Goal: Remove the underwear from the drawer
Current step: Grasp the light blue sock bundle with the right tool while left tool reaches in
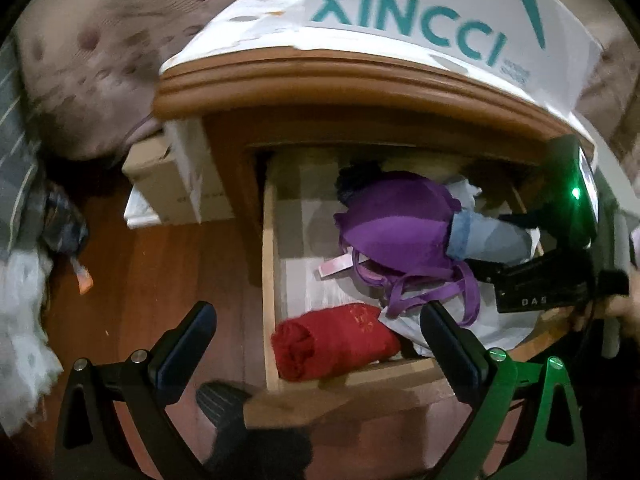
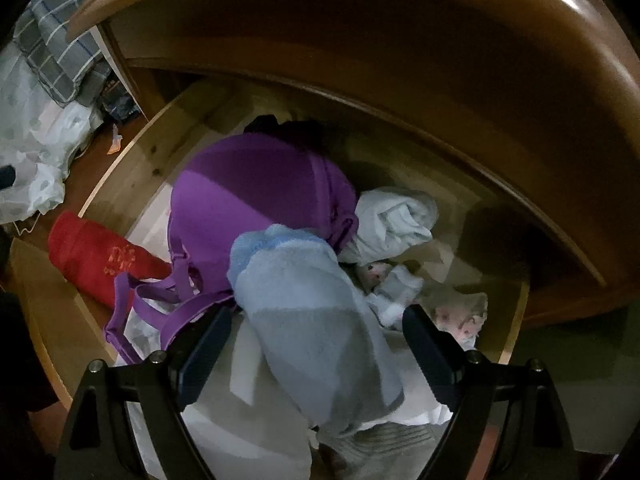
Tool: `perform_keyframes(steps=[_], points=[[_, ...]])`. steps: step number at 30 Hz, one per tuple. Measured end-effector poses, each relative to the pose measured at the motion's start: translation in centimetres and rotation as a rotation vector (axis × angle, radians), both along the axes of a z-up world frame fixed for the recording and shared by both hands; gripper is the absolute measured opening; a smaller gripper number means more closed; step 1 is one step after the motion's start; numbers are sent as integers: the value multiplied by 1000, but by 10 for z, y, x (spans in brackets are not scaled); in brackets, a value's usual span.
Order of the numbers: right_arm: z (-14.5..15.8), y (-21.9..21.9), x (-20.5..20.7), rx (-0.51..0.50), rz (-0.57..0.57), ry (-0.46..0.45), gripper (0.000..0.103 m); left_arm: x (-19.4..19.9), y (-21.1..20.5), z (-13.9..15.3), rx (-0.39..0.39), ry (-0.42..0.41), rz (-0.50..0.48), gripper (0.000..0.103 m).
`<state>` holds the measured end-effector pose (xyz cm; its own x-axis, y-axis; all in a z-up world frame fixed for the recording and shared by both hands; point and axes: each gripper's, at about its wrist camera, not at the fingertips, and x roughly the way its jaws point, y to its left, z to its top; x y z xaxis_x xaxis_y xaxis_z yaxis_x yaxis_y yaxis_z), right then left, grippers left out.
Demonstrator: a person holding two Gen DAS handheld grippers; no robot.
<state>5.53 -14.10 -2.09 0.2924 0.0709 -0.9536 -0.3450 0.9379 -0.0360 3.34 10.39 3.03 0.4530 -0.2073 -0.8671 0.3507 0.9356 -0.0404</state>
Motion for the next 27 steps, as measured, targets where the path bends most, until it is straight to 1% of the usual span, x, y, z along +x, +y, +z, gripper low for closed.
perform_keyframes(steps=[2, 3, 4, 5, 6, 10, 12, 15, 18, 22, 24, 27], points=[[-1, 1, 0, -7, 2, 8, 85, 5, -6, -3, 14, 9, -57, 101], [-2, 3, 0, -15, 6, 10, 78, 7, -9, -5, 18, 16, -76, 101], [-2, 4, -1, -21, 9, 13, 68, 10, -11, -7, 18, 26, -104, 101], [-4, 5, -1, -23, 17, 18, 66, 12, -14, -8, 14, 32, -128, 101], [-5, 6, -2, -29, 19, 19, 60, 14, -16, -10, 15, 40, -154, 101], [-1, 2, -4, -14, -6, 1, 49, 19, -23, -18, 46, 47, -217, 101], [2, -2, -5, 0, -23, -10, 46, 22, -27, -23, 58, 70, -241, 101], [16, -11, -10, 49, -61, -35, 46, 26, -33, -33, 68, 120, -292, 101], [32, -21, -18, 102, -97, -62, 46, 29, -43, -44, 107, 170, -338, 101], [52, -31, -35, 145, -129, -111, 46, 30, -59, -58, 147, 247, -429, 102], [60, -37, -45, 170, -148, -135, 46, 34, -65, -64, 178, 275, -435, 102], [70, -42, -58, 176, -153, -174, 46, 43, -69, -72, 185, 328, -439, 102]])
